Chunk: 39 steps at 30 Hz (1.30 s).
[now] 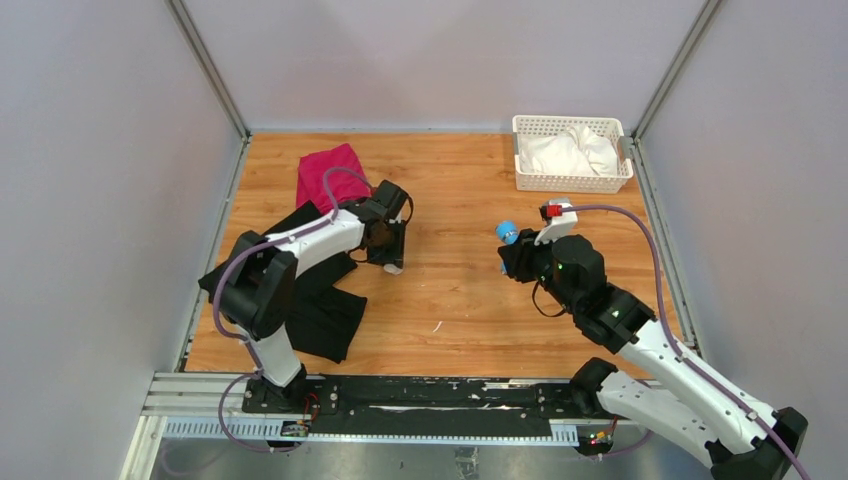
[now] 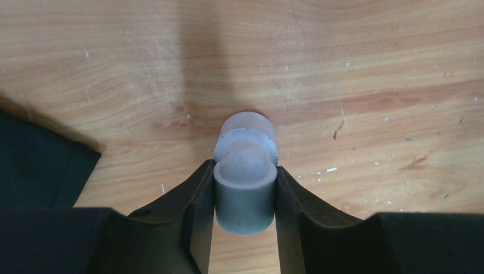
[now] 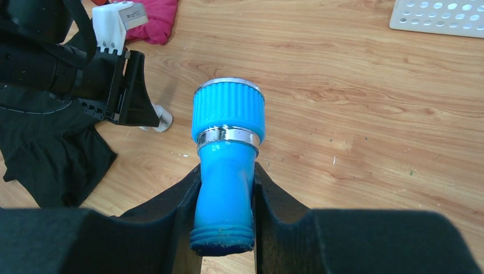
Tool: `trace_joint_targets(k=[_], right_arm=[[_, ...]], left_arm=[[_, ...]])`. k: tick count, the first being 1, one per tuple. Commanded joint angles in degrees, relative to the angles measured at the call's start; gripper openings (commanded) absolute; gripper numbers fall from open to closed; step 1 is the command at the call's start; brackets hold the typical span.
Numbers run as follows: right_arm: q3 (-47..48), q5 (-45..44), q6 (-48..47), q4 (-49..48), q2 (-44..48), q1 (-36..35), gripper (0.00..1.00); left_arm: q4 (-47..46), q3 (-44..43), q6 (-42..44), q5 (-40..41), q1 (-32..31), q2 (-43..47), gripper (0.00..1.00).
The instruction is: Install the water faucets
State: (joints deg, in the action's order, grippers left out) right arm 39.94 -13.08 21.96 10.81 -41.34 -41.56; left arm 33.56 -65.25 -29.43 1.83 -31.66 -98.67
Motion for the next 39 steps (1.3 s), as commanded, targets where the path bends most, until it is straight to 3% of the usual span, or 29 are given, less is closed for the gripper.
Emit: trace_joint_targets(k=[1, 7, 9, 10, 15, 19, 25, 28, 30, 33, 37, 39], right_arm=[[0.7, 0.2, 0.2, 0.0, -0.1, 0.6, 0.0], [0.4, 1.0, 0.9, -0.5, -0.1, 0.6, 0.0], [0.3, 1.0, 0.9, -0.4, 0.2, 0.6, 0.0], [0.2, 1.0, 0.9, -0.4, 0.3, 0.6, 0.0], [0.0, 0.8, 1.2, -0.4, 0.7, 0.7, 0.0], [-0.1, 1.2, 1.8, -0.6, 0.5, 0.7, 0.0], [-3.5, 8.1, 4.5, -6.3, 1.6, 3.7, 0.0], [-6.9, 20.8, 11.6, -14.7, 2.6, 11.0, 0.0], [-11.7, 29.9, 19.9, -25.3, 2.6, 17.4, 0.0], [-16.7, 37.2, 32.5, -44.1, 0.1, 23.8, 0.0], [-20.3, 38.3, 44.4, -65.9, -6.1, 24.5, 0.0], [-21.4, 37.3, 52.1, -78.0, -10.9, 24.4, 0.0]], left_arm=[[0.0, -3.6, -1.2, 4.5, -0.5, -1.9, 0.0], [2.0, -5.5, -0.9, 8.8, -1.4, -4.8, 0.0], [2.9, -6.1, -0.6, 9.2, -1.5, -5.9, 0.06], [3.4, -6.5, -0.6, 9.2, -1.5, -6.4, 0.13], [4.5, -7.5, -0.2, 8.2, -1.8, -6.3, 0.73], [7.1, -9.8, 0.4, 8.9, -2.2, -2.7, 0.93], [10.5, -12.9, 4.0, 10.4, -2.3, 8.5, 0.99], [9.7, -12.5, 5.7, 7.8, -2.3, 15.6, 1.0], [5.9, -10.1, 7.2, 2.2, -2.3, 20.9, 1.0], [-8.5, 0.4, 3.4, -6.6, -2.2, 31.9, 1.0], [-36.4, 18.0, -11.6, -15.8, -2.3, 42.7, 1.0], [-43.1, 21.4, -16.2, -19.5, -2.2, 43.4, 1.0]])
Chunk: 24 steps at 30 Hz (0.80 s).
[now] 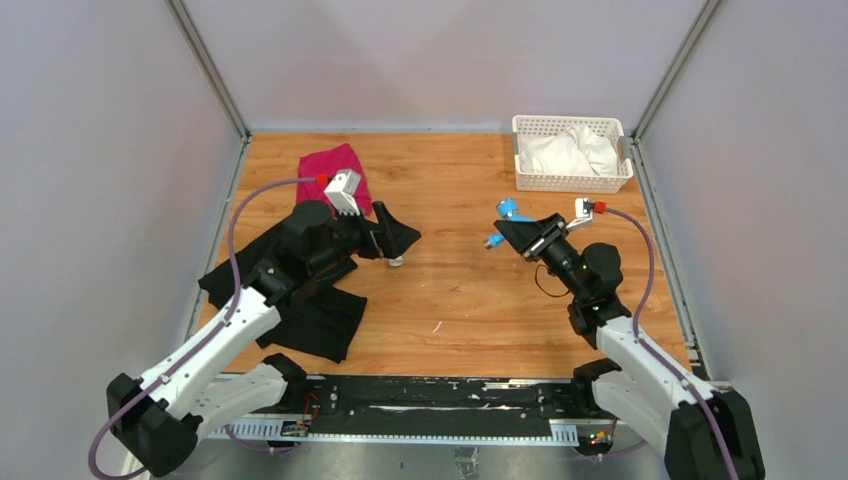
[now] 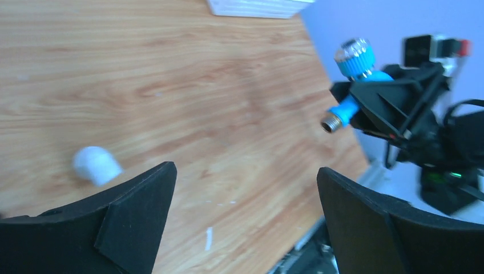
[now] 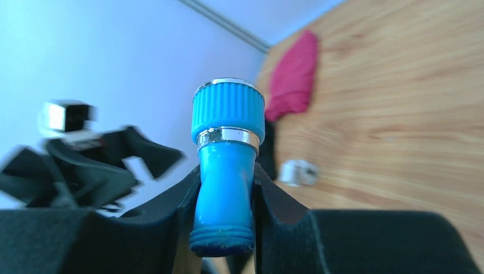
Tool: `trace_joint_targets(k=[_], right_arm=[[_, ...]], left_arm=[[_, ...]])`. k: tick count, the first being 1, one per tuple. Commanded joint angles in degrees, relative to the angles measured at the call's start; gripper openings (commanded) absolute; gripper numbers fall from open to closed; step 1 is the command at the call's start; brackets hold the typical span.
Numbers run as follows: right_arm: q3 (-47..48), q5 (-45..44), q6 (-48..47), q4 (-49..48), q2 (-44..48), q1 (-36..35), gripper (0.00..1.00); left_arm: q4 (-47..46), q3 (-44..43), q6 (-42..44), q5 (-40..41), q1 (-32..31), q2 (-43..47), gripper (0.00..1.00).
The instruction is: Install the water faucets
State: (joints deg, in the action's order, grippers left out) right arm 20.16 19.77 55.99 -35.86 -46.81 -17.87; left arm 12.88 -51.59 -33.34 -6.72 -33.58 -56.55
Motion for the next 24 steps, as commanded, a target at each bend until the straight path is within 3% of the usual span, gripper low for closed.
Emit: trace_joint_targets(k=[1, 5, 12, 24], right_arm=[[-1.6, 4.1, 19.8, -34.3, -7.7, 0.7, 0.0], [0.9, 5.2, 24.2, -42.3, -14.6, -1.6, 0.0], [3.2, -1.9, 20.0, -40.9, -15.7, -9.0, 0.0], [6.1, -2.7, 19.6, -43.2, -20.6, -13.3, 0.0]], left_arm=[[-22.9, 7.3, -12.8, -12.5, -0.3, 0.6, 1.0], [-28.6, 6.5, -16.8, -20.5, -0.7, -4.2, 1.0], [-32.7, 5.6, -19.4, -23.0, -1.0, -8.4, 1.0], [-46.7, 7.9, -29.7, -25.2, -1.9, -12.9, 0.95]])
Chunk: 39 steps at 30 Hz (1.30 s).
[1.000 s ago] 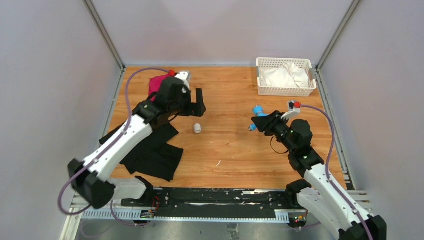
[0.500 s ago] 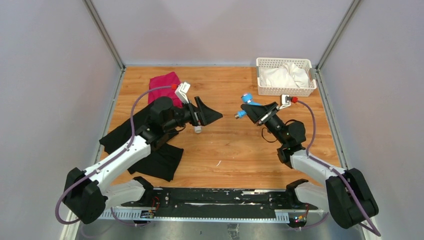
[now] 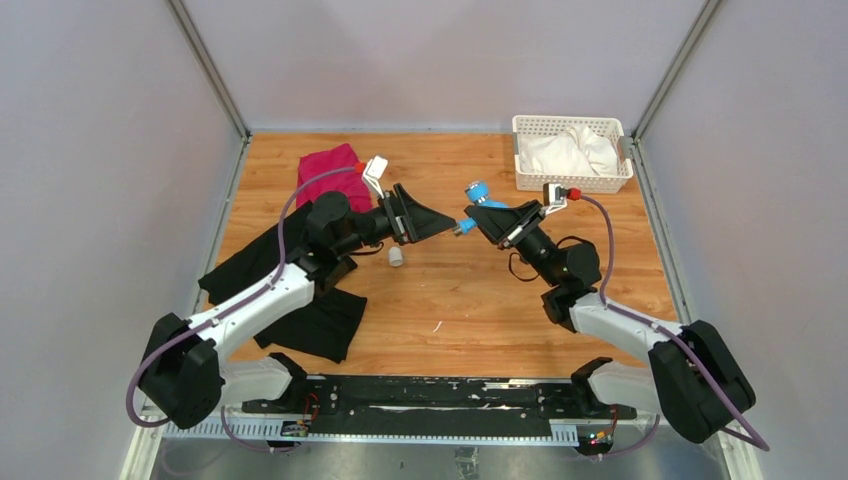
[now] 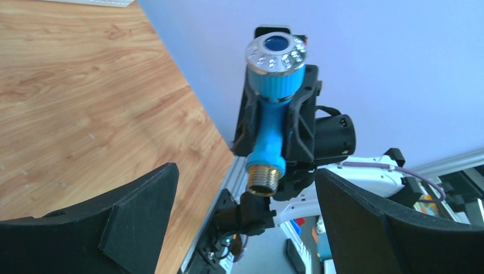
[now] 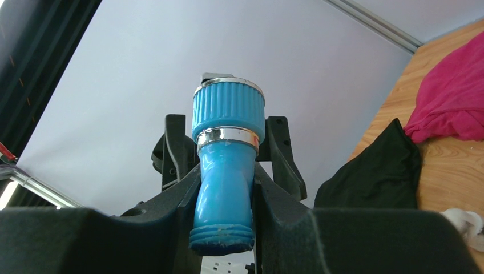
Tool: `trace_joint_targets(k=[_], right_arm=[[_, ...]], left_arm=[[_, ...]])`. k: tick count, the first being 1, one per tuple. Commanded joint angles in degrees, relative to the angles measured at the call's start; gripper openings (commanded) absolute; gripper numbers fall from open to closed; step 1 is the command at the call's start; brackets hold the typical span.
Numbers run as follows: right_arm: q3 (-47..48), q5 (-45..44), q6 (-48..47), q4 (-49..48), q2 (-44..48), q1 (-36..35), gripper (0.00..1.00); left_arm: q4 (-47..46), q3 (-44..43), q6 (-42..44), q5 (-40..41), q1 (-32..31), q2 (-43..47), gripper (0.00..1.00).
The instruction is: Install the water faucets
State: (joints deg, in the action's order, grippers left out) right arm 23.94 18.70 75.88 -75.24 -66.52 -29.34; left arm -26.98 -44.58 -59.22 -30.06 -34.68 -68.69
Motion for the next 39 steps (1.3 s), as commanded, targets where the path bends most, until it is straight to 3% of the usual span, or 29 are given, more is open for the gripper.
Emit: trace_joint_targets(k=[1, 11, 17, 32, 34, 37, 39], right_arm=[[2.4, -1.9, -0.4, -4.0, -1.2, -2.2, 0.0], [3.7, -1.9, 0.8, -7.3, -4.4, -3.4, 0.0], [3.9, -2.4, 1.1, -8.0, -5.3, -3.6, 0.0], [3.9, -2.5, 1.4, -9.3, -6.4, -4.0, 0.0], [4.1, -2.4, 1.4, -9.3, -6.7, -4.0, 0.0], [4.0, -2.1, 1.6, -9.8, -7.2, -4.0, 0.0], [3.8, -1.8, 1.8, -10.5, -7.5, -4.0, 0.0]], left_arm=[[-7.9, 1.2, -4.5, -1.7, -1.0, -0.8, 0.94], [-9.0, 0.8, -5.3, -2.0, -2.2, -2.0, 0.77], [-9.8, 0.7, -5.8, -1.5, -2.7, -2.2, 0.61], [-10.9, 0.9, -6.8, -0.5, -3.6, -3.2, 0.42], [-10.9, 0.8, -6.8, -0.3, -3.6, -3.3, 0.34], [-11.3, 0.9, -6.9, 0.0, -3.6, -3.8, 0.02], [-12.0, 1.0, -7.0, -0.3, -3.6, -4.0, 0.0]])
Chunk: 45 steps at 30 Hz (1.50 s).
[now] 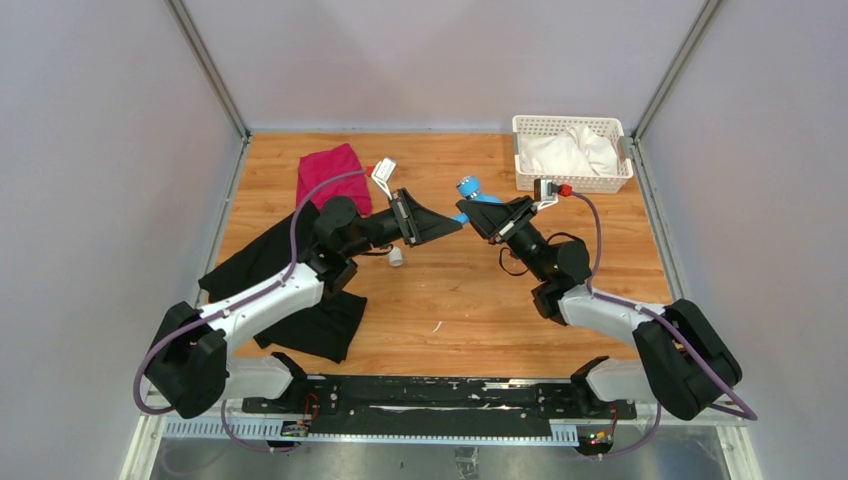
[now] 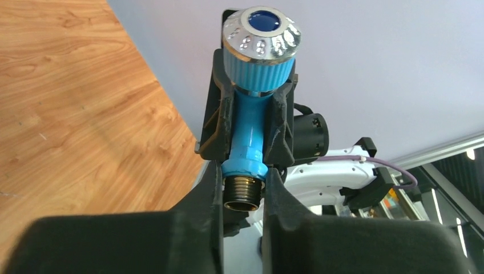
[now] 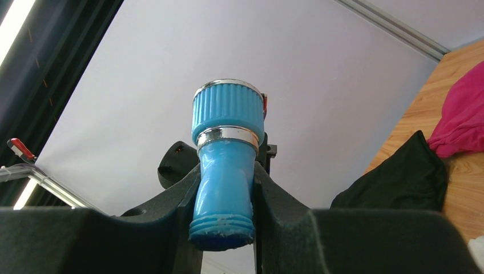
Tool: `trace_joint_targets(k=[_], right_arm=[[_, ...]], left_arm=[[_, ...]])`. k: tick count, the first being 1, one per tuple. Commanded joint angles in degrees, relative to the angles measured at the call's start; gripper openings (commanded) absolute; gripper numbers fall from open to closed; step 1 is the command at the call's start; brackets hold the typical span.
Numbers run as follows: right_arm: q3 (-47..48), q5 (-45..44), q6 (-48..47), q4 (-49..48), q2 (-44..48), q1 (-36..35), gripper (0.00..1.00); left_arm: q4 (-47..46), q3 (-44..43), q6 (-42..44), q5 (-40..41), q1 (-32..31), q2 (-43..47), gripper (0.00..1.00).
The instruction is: Install the water faucets
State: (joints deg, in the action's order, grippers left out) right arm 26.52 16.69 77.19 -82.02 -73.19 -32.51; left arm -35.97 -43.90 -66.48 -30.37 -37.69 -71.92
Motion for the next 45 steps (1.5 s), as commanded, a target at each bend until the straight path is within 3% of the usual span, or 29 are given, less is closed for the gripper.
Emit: trace_joint_targets(k=[1, 3, 6, 9, 11, 15, 21, 26, 29, 33, 37, 40, 45], right_arm=[[1.1, 0.4, 0.5, -3.9, -0.8, -0.9, 0.0], [0.7, 1.0, 0.1, -4.0, -0.8, -0.7, 0.01], [-0.9, 1.3, -0.7, -3.6, 0.2, -0.7, 0.17], [-3.0, 2.4, -1.9, -1.6, 2.6, 0.0, 0.42], [-4.4, 4.0, -2.9, 1.6, 5.0, 1.1, 0.68], [-7.3, 8.2, -6.6, 10.4, 12.3, 3.5, 0.87], [-8.8, 14.1, -17.2, 34.6, 26.7, 8.9, 0.91], [0.8, 25.0, -37.8, 62.5, 37.6, 16.2, 0.94], [7.3, 33.1, -45.9, 72.1, 40.1, 19.6, 0.93], [10.8, 41.9, -45.3, 72.9, 37.4, 22.3, 0.93], [11.9, 47.7, -39.7, 64.9, 32.8, 22.2, 0.93], [14.3, 49.3, -37.3, 61.2, 29.9, 21.6, 0.95], [18.1, 48.3, -39.0, 64.0, 25.4, 19.6, 0.97]], left_arm=[[-3.4, 0.4, 0.1, 0.0, -0.6, -0.8, 0.0], [-3.6, 0.4, 0.4, -0.3, -0.5, -0.4, 0.0], [-3.5, 0.7, 0.6, -1.3, 0.3, 0.5, 0.0], [-3.5, 1.4, -0.2, -2.7, 2.5, 1.8, 0.0], [-3.1, 1.8, -0.5, -3.3, 3.8, 3.0, 0.0], [4.0, 0.7, 3.3, -2.7, 4.7, 6.5, 0.0], [10.2, -2.1, 8.5, -6.5, 5.4, 8.9, 0.0], [14.7, -3.9, 14.0, -13.8, 6.1, 8.7, 0.0], [17.2, -5.0, 16.4, -20.2, 6.1, 7.5, 0.0], [17.3, -5.6, 17.2, -23.3, 6.1, 7.6, 0.0], [17.3, -6.1, 17.9, -23.0, 6.1, 7.9, 0.0], [17.3, -6.4, 17.9, -24.1, 6.1, 7.1, 0.0], [17.2, -6.7, 18.2, -24.8, 6.1, 6.2, 0.0]])
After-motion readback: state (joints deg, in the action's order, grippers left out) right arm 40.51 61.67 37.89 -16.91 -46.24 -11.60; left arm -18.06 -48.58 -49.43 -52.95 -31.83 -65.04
